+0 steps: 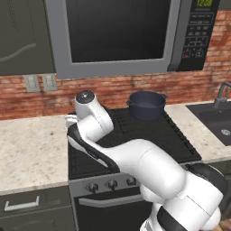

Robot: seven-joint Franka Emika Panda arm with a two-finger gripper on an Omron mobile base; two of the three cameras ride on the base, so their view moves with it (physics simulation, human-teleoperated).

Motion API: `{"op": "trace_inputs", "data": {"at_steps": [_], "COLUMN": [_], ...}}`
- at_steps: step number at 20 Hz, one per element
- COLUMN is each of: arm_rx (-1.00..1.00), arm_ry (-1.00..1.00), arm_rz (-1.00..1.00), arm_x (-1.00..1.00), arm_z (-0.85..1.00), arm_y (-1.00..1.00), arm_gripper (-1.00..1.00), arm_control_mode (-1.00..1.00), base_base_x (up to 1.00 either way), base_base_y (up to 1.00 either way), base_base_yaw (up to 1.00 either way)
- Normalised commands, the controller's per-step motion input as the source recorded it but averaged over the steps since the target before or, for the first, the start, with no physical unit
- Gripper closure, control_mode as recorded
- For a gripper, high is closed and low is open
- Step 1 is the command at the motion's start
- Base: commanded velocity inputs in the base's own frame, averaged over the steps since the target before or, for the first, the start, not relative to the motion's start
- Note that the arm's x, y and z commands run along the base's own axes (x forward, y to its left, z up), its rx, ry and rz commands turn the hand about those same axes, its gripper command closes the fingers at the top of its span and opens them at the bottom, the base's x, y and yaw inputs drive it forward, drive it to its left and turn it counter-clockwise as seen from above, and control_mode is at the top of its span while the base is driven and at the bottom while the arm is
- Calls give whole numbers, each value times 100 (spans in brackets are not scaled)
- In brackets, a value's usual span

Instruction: Move the pot and pan from the stove into the sink.

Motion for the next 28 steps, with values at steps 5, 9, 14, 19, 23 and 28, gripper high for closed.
{"op": "trace_inputs", "data": {"at_steps": [5, 9, 14, 19, 23, 28], "arm_rx": [0, 0, 0, 0, 0, 6], "arm_ry": [0, 0, 0, 0, 0, 0], "arm_rz": [-7, -2, 0, 0, 0, 0], "arm_x": [64, 57, 25, 0, 1, 6], "arm_z": [-21, -17, -9, 0, -11, -29], "arm_y": [32, 14, 1, 0, 0, 0], "arm_gripper": [-100, -100, -100, -100, -100, -100], "arm_control_mode": [-100, -100, -100, -100, -100, -100], "base_base_x": [0, 0, 0, 0, 0, 0], "base_base_y": [0, 0, 0, 0, 0, 0], "base_base_yaw": [0, 0, 0, 0, 0, 0]}}
